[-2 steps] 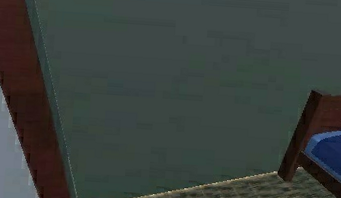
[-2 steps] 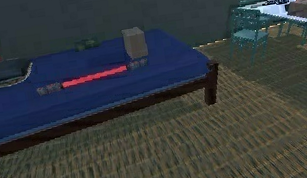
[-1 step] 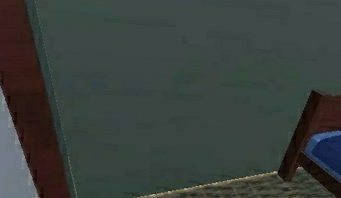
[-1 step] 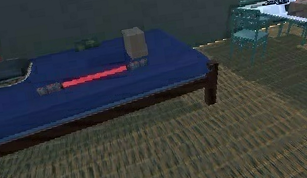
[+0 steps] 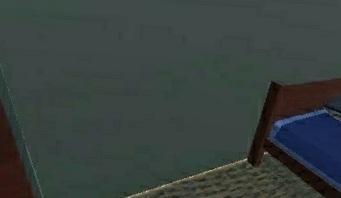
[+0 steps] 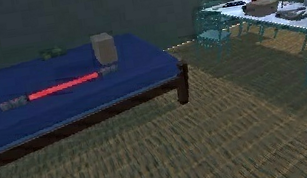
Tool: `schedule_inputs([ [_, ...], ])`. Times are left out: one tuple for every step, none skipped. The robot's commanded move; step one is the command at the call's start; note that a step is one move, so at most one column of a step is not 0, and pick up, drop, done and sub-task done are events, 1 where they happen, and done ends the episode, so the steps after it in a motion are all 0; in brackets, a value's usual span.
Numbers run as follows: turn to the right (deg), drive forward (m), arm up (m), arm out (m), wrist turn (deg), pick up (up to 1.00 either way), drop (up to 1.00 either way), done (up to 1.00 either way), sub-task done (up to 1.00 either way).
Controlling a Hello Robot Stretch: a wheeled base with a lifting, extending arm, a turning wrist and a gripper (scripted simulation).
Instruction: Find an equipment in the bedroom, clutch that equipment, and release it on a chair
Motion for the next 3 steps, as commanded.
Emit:
schedule_inputs([
  [0.0, 0.20, 0.00, 0.00, 0.0, 0.00, 0.00, 0.00, 0.00],
  [39.0, 0.00, 0.00, 0.00, 0.0, 0.00, 0.00, 0.00, 0.00],
  [0.0, 0.05, 0.00, 0.00, 0.0, 0.00, 0.00, 0.00, 0.00],
])
